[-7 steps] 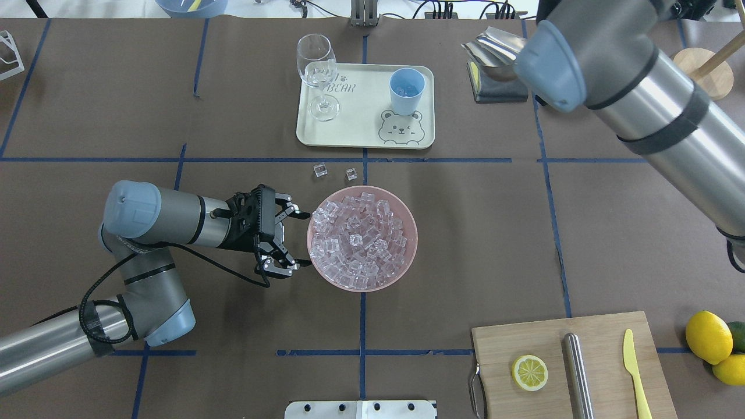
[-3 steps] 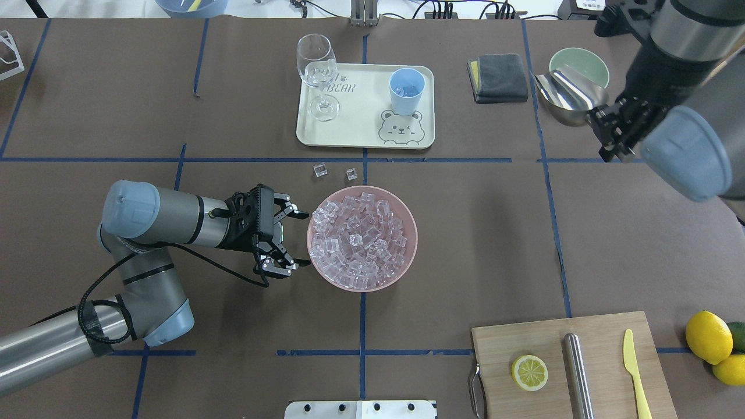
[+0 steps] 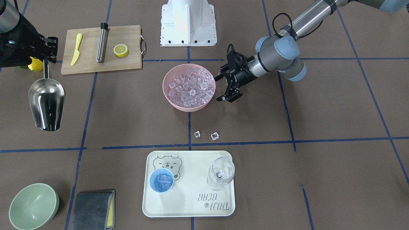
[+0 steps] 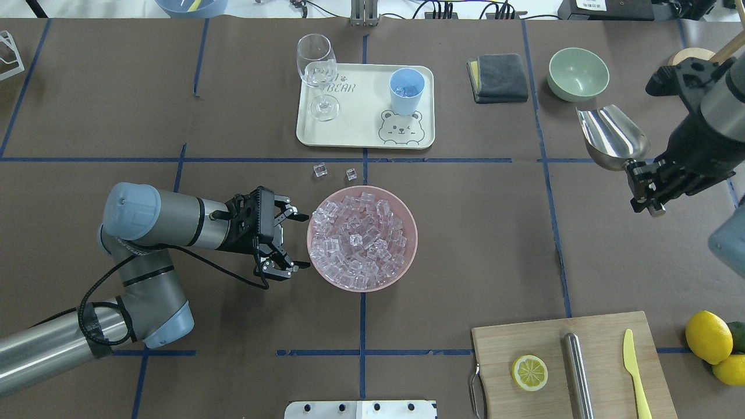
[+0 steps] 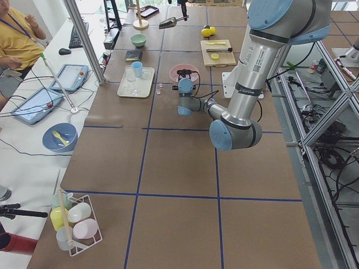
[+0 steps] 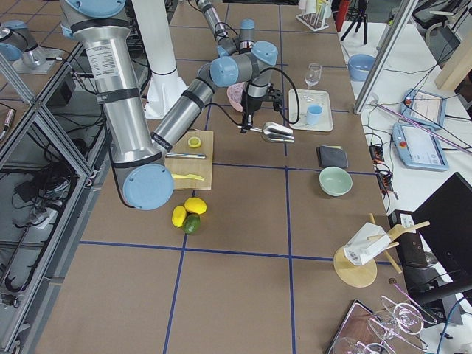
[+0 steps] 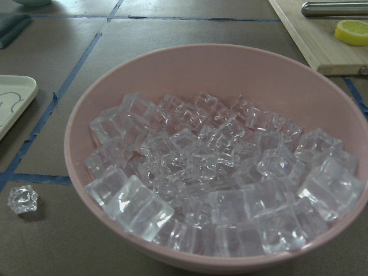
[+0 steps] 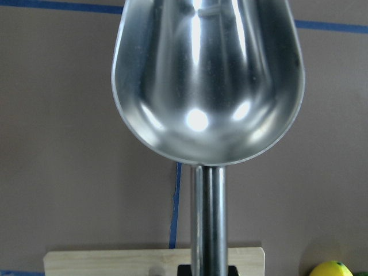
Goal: Put ice in cup with scoop
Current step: 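Carry the empty scoop back with the right gripper to its spot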
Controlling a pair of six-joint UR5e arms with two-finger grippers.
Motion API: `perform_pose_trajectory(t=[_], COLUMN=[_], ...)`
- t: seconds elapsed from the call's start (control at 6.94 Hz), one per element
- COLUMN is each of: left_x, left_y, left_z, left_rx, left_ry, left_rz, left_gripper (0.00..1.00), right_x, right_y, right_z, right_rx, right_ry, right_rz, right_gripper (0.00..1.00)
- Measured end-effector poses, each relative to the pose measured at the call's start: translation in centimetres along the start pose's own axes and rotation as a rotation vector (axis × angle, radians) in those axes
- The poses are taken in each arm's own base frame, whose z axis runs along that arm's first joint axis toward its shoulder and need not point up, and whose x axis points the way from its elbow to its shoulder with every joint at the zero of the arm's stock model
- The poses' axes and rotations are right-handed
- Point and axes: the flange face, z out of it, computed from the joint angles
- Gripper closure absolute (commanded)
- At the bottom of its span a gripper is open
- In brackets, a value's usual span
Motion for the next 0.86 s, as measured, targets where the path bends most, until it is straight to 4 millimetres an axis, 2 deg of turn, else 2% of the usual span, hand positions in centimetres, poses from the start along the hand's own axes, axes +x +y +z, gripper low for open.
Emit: perform_pose_trajectory(t=[0.43, 0.58, 0.86], left_x=[0.1, 0.1, 0.1], left_y=[0.1, 0.1, 0.1], left_z=[0.1, 0.1, 0.2], left_rx=[-0.002, -0.002, -0.003], left_ry=[0.002, 0.002, 0.002], left_rz=[0.002, 0.003, 0.003], left_gripper=[0.0, 0.0, 0.0], right_x=[4.4, 5.3, 5.2], right_y=[3.6, 4.2, 4.9], right_z=[8.9, 11.4, 15.6], right_rx=[0.103, 0.12, 0.136], right_ry=[-0.071, -0.08, -0.05], right_rz=[0.072, 0.093, 0.101], right_gripper=[1.0, 1.0, 1.0])
